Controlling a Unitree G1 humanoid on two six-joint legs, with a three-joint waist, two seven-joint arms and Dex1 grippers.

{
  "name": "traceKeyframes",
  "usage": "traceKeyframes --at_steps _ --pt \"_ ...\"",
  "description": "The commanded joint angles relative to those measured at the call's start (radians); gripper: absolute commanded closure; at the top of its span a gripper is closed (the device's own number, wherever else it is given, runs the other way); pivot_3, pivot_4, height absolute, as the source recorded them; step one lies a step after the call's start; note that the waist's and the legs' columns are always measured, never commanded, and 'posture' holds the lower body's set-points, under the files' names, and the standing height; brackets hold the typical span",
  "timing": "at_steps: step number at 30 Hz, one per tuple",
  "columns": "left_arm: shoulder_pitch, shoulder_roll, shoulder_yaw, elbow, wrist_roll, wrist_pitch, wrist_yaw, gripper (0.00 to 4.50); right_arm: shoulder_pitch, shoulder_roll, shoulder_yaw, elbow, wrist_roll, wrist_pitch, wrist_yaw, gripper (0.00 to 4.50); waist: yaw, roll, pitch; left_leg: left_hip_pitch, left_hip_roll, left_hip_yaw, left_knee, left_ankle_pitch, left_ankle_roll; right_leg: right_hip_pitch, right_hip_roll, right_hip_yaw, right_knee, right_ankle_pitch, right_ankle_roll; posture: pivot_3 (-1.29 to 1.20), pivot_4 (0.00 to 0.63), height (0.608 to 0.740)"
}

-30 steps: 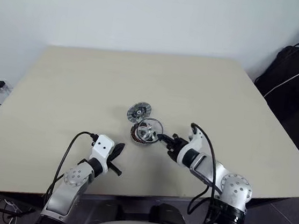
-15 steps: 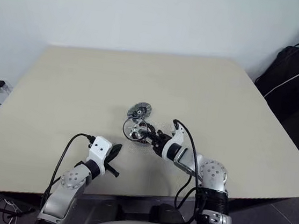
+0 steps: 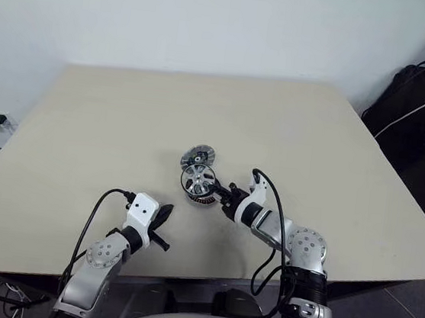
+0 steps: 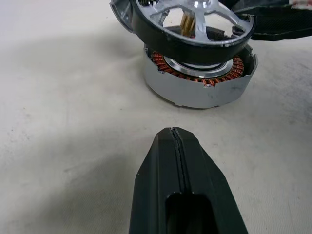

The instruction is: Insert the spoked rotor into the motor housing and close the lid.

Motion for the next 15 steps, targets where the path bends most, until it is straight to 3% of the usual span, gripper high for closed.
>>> traceKeyframes --at_steps 1,15 --pt "-0.015 0.0 0.007 -0.036 -0.008 -0.01 -0.002 4.5 -0.001 0.002 -0.003 -0.016 0.002 -0.007 0.02 4.17 0.0 0.0 0.0 0.0 0.0 0.0 0.0 0.0 0.0 0.0 0.0 0.0 0.0 0.0 0.0 0.0 0.0 0.74" --pt "-0.024 0.0 0.005 -0.028 -0.007 -0.011 -0.007 4.5 0.013 -0.02 -0.014 -0.002 -0.046 -0.013 0.047 4.17 0.0 0.0 0.0 0.0 0.0 0.0 0.0 0.0 0.0 0.0 0.0 0.0 0.0 0.0 0.0 0.0 0.0 0.74"
